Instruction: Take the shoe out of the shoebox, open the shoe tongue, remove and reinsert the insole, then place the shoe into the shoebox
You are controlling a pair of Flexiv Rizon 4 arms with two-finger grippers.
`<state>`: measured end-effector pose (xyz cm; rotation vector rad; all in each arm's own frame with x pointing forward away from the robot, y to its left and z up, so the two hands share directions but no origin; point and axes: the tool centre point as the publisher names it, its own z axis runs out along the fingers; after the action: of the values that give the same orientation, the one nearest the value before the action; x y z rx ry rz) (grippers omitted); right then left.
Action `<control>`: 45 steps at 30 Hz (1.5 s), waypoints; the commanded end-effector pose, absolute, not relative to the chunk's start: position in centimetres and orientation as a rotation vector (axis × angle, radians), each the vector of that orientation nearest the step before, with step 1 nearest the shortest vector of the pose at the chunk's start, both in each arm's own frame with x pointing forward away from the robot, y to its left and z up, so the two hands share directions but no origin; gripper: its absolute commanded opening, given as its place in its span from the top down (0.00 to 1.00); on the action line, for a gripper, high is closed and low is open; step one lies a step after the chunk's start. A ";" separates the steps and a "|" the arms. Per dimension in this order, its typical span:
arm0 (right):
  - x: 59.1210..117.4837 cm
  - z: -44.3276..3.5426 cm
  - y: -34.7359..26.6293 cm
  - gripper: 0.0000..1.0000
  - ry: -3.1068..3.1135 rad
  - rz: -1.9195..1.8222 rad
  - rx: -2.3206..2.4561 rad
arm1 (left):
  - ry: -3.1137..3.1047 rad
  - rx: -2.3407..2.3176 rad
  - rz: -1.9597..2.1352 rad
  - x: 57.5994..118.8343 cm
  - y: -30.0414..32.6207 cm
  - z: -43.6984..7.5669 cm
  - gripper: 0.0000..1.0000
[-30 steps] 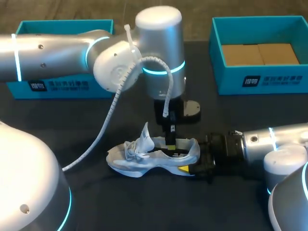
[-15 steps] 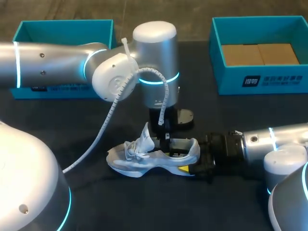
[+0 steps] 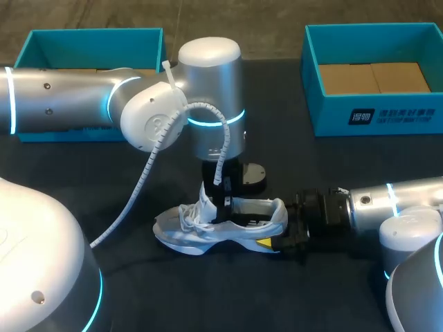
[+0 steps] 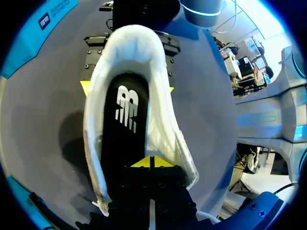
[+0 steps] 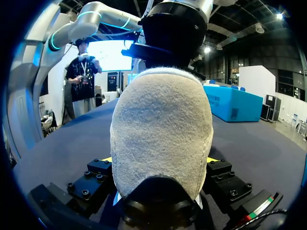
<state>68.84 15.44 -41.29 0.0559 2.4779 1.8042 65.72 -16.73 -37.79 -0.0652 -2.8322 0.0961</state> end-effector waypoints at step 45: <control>68.8 -41.2 15.6 1.00 2.483 1.798 0.057 | -3.227 0.076 0.087 71.1 -18.1 -42.4 1.00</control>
<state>69.10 15.37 -41.46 0.0602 2.4764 1.8033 69.86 -17.78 -41.22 0.0730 -3.2201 0.1001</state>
